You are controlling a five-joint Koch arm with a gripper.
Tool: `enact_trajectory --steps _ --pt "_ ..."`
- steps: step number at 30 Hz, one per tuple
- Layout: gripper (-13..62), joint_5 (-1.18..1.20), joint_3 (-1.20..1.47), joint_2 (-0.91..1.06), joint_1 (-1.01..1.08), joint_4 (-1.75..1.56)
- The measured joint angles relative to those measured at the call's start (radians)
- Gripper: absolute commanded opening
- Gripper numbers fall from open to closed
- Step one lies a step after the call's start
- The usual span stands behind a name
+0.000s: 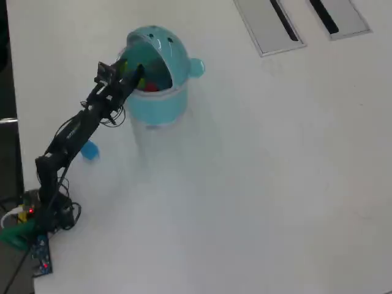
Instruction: Grasp RGB lego blocks and put them in the bin one by one.
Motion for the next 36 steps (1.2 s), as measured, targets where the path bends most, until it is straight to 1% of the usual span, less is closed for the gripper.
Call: enact_trajectory --steps 7,14,20,31,36 --pt "27.1 -0.037 0.012 0.005 0.000 -0.003" --pt "27.1 -0.040 0.158 0.080 0.000 -0.026" --pt "27.0 -0.044 0.350 0.235 -0.008 -0.075" --pt "26.9 -0.044 0.795 0.621 -0.028 -0.126" --pt "26.9 -0.044 0.959 0.761 -0.055 -0.126"
